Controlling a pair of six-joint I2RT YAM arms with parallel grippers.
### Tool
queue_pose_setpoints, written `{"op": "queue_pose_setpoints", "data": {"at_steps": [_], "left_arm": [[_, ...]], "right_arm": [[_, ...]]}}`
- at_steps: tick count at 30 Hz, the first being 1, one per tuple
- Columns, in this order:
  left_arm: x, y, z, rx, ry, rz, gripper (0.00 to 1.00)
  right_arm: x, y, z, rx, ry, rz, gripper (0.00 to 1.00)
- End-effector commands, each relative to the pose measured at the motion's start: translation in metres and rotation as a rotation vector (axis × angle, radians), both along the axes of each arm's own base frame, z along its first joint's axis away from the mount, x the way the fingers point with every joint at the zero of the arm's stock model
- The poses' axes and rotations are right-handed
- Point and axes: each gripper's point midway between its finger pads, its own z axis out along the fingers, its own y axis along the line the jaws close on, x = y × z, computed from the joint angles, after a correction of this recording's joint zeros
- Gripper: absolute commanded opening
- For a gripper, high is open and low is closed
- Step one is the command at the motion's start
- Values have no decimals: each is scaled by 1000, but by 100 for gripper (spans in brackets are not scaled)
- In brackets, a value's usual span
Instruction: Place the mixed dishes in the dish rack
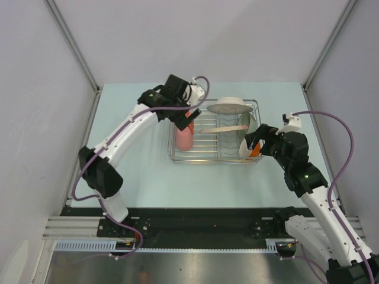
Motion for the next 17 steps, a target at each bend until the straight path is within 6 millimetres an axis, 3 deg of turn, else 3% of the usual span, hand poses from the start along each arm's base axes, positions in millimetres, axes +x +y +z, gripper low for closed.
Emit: {"op": "queue_pose_setpoints", "data": {"at_steps": [1,5,6,7,9,10,17], "left_arm": [[7,12,64,-318,-112,129,100],[2,41,54,-370,-125,186,100],[-1,46,64,-397,-174,190,100],[-7,52,43,-375,-147,202,100],[-12,61,45,-393,-186,212,100],[-17,66,31,-389,-162,230,100],[-17,87,14,-434,-126,291,100]], "right_arm": [[0,3,16,-100,-53,23,100],[-2,7,22,-95,-73,40,100],[-2,8,23,-93,-78,44,100],[-3,9,25,-93,-82,54,100],[-4,8,26,-101,-91,55,100],[-4,10,28,-101,-99,60,100],[-2,8,23,-142,-80,56,100]]}}
